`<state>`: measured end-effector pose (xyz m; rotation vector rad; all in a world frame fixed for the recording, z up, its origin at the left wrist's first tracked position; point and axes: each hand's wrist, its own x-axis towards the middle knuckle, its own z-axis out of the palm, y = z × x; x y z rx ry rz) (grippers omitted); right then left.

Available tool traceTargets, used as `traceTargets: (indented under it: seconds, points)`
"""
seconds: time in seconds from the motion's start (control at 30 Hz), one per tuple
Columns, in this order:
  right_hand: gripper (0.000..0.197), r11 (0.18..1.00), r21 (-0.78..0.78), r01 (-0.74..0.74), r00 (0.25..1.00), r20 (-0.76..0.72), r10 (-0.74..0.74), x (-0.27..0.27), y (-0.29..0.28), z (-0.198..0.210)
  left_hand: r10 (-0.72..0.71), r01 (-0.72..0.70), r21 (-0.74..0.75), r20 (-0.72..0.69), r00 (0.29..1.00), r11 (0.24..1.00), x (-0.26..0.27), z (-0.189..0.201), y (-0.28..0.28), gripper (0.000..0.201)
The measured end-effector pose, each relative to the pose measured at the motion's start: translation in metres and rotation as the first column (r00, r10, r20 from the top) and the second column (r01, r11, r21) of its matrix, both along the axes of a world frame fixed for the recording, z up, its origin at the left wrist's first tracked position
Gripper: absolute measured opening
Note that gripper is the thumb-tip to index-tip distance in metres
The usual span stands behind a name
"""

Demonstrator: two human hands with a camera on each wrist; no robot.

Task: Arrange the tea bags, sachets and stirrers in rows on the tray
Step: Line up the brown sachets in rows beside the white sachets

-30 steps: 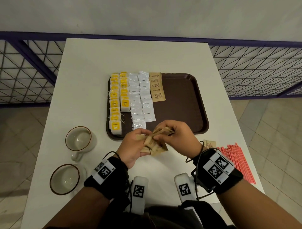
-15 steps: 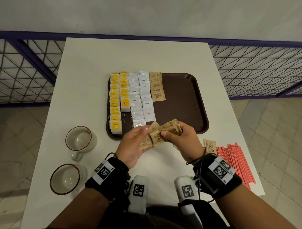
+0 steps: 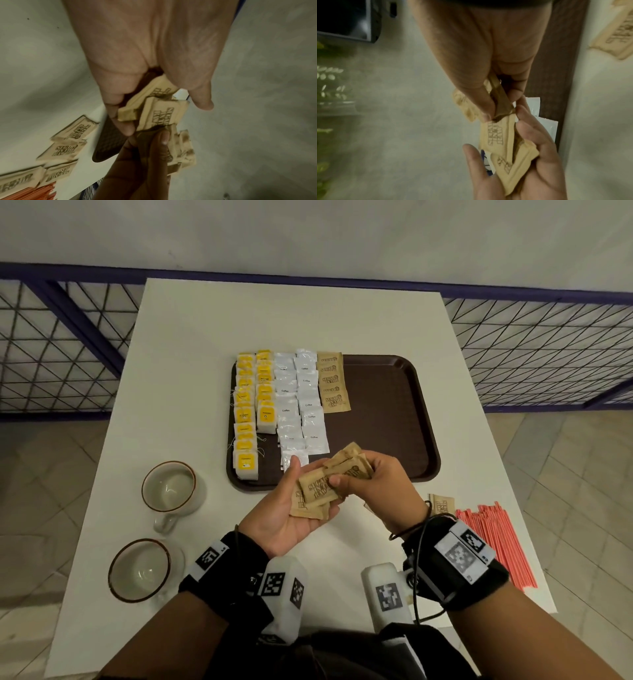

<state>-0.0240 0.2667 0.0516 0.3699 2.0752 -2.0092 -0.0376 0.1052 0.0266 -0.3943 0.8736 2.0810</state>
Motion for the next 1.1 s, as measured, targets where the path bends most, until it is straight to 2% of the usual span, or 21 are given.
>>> traceTargets:
  seconds: [0.07,0.17,0.2,0.33,0.5,0.6,0.7,0.8,0.87,0.93,1.0,1.1]
  points:
    - [0.019,0.991,-0.087,0.1,0.995,0.026,-0.098,0.003,-0.002,-0.003,0.066,-0.067,-0.017,-0.017,0.998,0.998,0.0,-0.004,0.0,0.075]
    - [0.023,0.974,-0.167,0.155,0.987,0.061,-0.146,0.007,-0.007,-0.007,0.085,-0.085,0.001,-0.046,0.995,0.996,0.0,-0.005,0.001,0.088]
    - [0.022,0.974,-0.165,0.153,0.988,0.061,-0.145,0.008,-0.009,-0.007,0.074,-0.073,0.008,-0.063,0.995,0.997,0.0,-0.005,0.002,0.085]
    - [0.01,0.994,-0.059,0.096,0.995,0.019,-0.095,0.008,-0.014,-0.009,0.087,-0.083,0.035,-0.133,0.987,0.996,0.002,-0.006,0.005,0.049]
    - [0.016,0.97,-0.218,0.105,0.99,0.116,-0.081,0.007,0.004,0.002,0.178,-0.188,-0.057,-0.154,0.972,0.98,-0.002,-0.005,0.001,0.033]
    - [0.02,0.968,-0.239,0.079,0.993,0.109,-0.054,0.006,0.017,0.007,0.157,-0.186,-0.141,-0.196,0.968,0.972,-0.006,-0.003,-0.003,0.025]
    - [0.022,0.98,-0.195,-0.034,0.994,0.093,0.053,0.005,0.021,0.011,0.069,-0.119,-0.185,-0.259,0.963,0.975,-0.008,0.006,-0.002,0.014]
    - [0.03,0.977,-0.133,-0.167,0.981,0.077,0.178,0.004,0.018,0.015,-0.028,-0.057,-0.25,-0.323,0.946,0.967,-0.008,0.013,0.003,0.02]
    - [0.038,0.977,-0.085,-0.196,0.977,0.07,0.202,0.003,0.015,0.015,-0.063,-0.051,-0.302,-0.357,0.932,0.952,-0.008,0.014,0.007,0.013]
    - [0.031,0.991,-0.023,-0.131,0.989,0.061,0.132,0.002,0.012,0.014,-0.044,-0.086,-0.352,-0.346,0.937,0.932,-0.009,0.013,0.008,0.004]
    - [0.018,0.998,0.028,-0.048,0.999,0.024,0.047,0.002,0.01,0.013,-0.018,-0.115,-0.373,-0.335,0.942,0.921,-0.011,0.011,0.007,0.006]
    - [0.009,0.995,0.076,0.06,0.997,-0.052,-0.056,0.003,0.007,0.01,-0.011,-0.123,-0.382,-0.331,0.944,0.916,-0.011,0.01,0.006,0.01]
